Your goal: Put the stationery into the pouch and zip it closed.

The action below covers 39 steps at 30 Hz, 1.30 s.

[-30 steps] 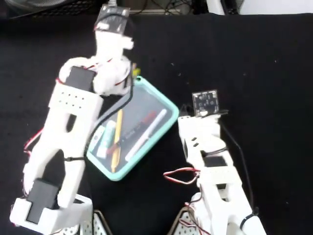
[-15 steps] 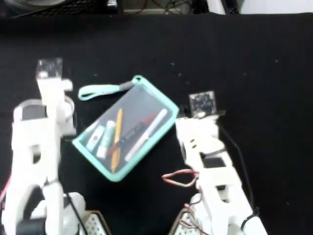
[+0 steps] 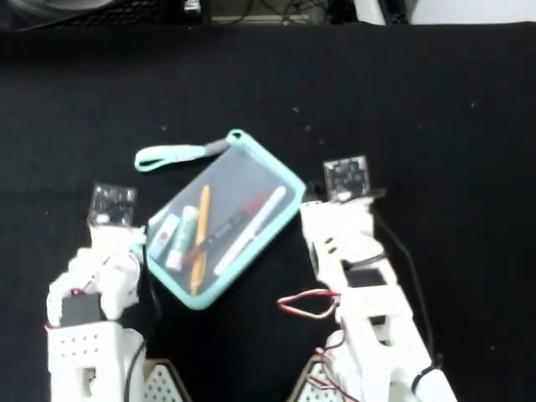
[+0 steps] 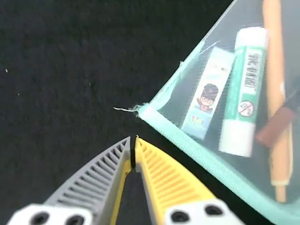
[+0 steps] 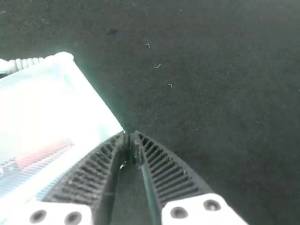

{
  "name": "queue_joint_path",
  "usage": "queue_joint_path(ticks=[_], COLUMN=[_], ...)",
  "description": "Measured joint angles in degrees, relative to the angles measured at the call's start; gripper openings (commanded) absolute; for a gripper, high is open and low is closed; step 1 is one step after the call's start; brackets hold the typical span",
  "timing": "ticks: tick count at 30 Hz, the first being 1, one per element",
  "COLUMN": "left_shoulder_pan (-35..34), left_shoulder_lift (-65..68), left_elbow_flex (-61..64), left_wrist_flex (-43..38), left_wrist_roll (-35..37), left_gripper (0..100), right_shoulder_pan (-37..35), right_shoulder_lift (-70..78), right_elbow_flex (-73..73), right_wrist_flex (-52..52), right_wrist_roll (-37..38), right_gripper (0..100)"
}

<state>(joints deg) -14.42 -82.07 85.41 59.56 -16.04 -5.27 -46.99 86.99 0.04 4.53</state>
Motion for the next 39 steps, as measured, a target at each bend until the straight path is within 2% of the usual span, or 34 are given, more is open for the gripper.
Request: queue_joint_path(ticks=[5,8,12,16,20,29,39], left_shoulder_pan=[0.0,0.0,0.35,0.35,0.35,0.35,0.35], left_shoulder_lift=[-15.03,-21.01,-20.57,-20.66,-20.66,-20.66,-20.66], left_elbow_flex=[9.49,10.81,10.9,10.99,10.99,10.99,10.99], left_wrist_flex=[0.0,2.99,6.15,9.85,12.31,12.66,12.66], left_wrist_roll=[0.0,-0.09,-0.09,-0.09,-0.09,-0.09,-0.09], left_gripper=[3,3,3,3,3,3,3], right_shoulder_pan=[-0.35,-0.26,-1.41,-5.89,-5.98,4.57,6.51], right_shoulder_lift=[0.0,0.0,0.0,-0.09,-0.44,-0.88,-5.71], right_elbow_flex=[0.0,0.0,0.79,4.66,8.7,8.79,9.05], right_wrist_flex=[0.0,0.0,0.0,0.0,-0.44,-0.44,1.32], right_wrist_roll=[-0.09,-0.09,-0.09,0.0,-0.09,-0.18,-0.09], right_gripper=[1.5,1.5,1.5,1.5,1.5,1.5,1.5])
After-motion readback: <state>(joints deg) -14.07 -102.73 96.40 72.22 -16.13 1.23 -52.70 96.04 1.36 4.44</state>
